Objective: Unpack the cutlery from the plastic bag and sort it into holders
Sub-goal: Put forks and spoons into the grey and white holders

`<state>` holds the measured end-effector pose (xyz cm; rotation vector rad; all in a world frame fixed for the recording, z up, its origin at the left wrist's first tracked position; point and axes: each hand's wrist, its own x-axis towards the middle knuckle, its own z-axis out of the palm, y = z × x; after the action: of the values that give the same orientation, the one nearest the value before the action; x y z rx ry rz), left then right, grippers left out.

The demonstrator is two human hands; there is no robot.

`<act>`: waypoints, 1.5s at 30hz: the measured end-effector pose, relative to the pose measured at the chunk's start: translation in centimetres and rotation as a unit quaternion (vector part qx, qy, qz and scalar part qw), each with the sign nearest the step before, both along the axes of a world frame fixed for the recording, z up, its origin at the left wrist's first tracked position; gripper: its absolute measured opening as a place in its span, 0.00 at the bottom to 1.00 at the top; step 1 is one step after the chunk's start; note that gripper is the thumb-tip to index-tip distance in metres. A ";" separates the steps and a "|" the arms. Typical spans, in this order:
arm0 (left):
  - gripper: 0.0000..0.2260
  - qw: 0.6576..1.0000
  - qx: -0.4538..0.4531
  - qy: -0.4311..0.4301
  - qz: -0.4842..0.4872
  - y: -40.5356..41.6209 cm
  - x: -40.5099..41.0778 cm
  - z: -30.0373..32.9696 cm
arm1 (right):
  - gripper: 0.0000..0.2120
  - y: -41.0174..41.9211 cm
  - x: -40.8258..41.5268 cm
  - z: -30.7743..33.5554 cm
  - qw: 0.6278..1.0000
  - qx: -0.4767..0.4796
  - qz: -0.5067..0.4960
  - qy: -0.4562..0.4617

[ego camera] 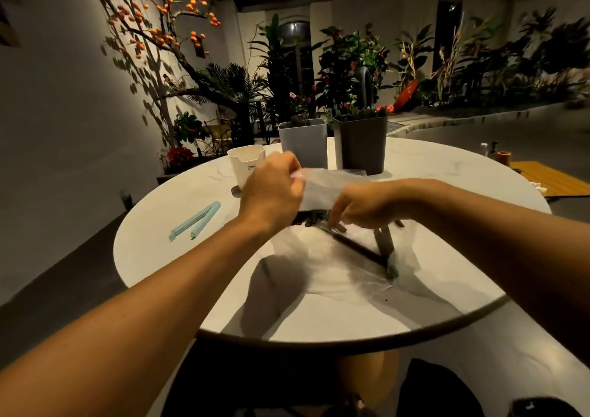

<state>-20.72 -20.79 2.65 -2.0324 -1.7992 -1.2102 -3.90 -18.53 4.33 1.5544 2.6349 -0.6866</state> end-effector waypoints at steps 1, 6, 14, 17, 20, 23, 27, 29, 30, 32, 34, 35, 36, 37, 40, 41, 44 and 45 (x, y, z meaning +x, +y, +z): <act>0.02 0.999 0.031 -0.007 0.013 0.1 0.0 0.2 | 0.18 0.2 0.4 -0.1 0.996 0.077 0.004 -0.044; 0.10 0.947 0.263 0.147 -0.114 -1.6 0.9 0.1 | 0.23 0.4 2.1 0.8 0.983 0.162 0.017 -0.080; 0.13 0.912 -0.044 0.407 -0.033 -1.1 0.8 -0.8 | 0.21 1.3 1.7 0.1 0.973 0.197 0.031 -0.113; 0.18 0.893 -0.050 0.445 0.047 -1.2 -0.1 -0.1 | 0.23 1.7 1.2 -0.7 0.978 0.181 0.038 -0.095; 0.23 0.892 -0.059 0.445 0.050 -1.2 -0.1 0.0 | 0.22 2.3 0.5 -1.3 0.981 0.169 0.046 -0.084; 0.25 0.904 -0.077 0.420 0.016 -1.0 -0.4 0.1 | 0.20 2.9 -0.2 -2.0 0.983 0.155 0.049 -0.081; 0.29 0.914 -0.090 0.396 0.016 -0.6 -1.0 -0.6 | 0.15 4.3 -0.7 -3.4 0.987 0.138 0.024 -0.081; 0.28 0.924 -0.082 0.372 0.020 -0.4 -0.9 -1.2 | 0.13 4.8 -1.3 -3.9 0.986 0.152 -0.012 -0.074; 0.27 0.936 -0.078 0.342 0.018 -0.3 -0.7 -1.4 | 0.12 5.1 -1.8 -4.2 0.985 0.157 -0.035 -0.060; 0.23 0.957 -0.069 0.281 0.009 -0.1 -0.4 -1.8 | 0.14 5.5 -3.0 -4.8 0.985 0.156 -0.072 -0.032; 0.19 0.968 -0.066 0.243 -0.002 0.3 -0.1 -2.0 | 0.19 5.8 -4.2 -5.4 0.985 0.150 -0.085 -0.011; 0.17 0.970 -0.072 0.232 -0.004 0.5 0.0 -2.0 | 0.23 5.9 -4.6 -5.8 0.985 0.149 -0.081 -0.019; 0.15 0.972 -0.083 0.220 -0.004 0.8 0.1 -2.0 | 0.26 5.9 -5.0 -6.0 0.984 0.156 -0.074 -0.040; 0.14 0.972 -0.098 0.212 0.000 1.0 0.1 -2.1 | 0.27 5.9 -5.2 -6.2 0.981 0.164 -0.071 -0.069; 0.12 0.972 -0.141 0.190 -0.001 1.5 -0.4 -2.7 | 0.16 5.8 -6.3 -5.8 0.978 0.174 -0.100 -0.049; 0.11 0.972 -0.148 0.181 -0.007 1.6 -0.5 -2.7 | 0.10 5.7 -6.5 -5.6 0.978 0.163 -0.121 -0.036; 0.12 0.974 -0.157 0.164 -0.003 1.6 -0.6 -2.5 | 0.14 5.4 -6.2 -5.8 0.980 0.157 -0.124 -0.014; 0.12 0.973 -0.168 0.156 0.006 1.4 -0.5 -2.4 | 0.17 5.2 -5.7 -6.0 0.980 0.168 -0.104 -0.011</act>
<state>-21.24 -19.34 0.29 -2.2246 -1.9502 -0.5640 -9.60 -13.33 -1.62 1.9257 2.7051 -0.2279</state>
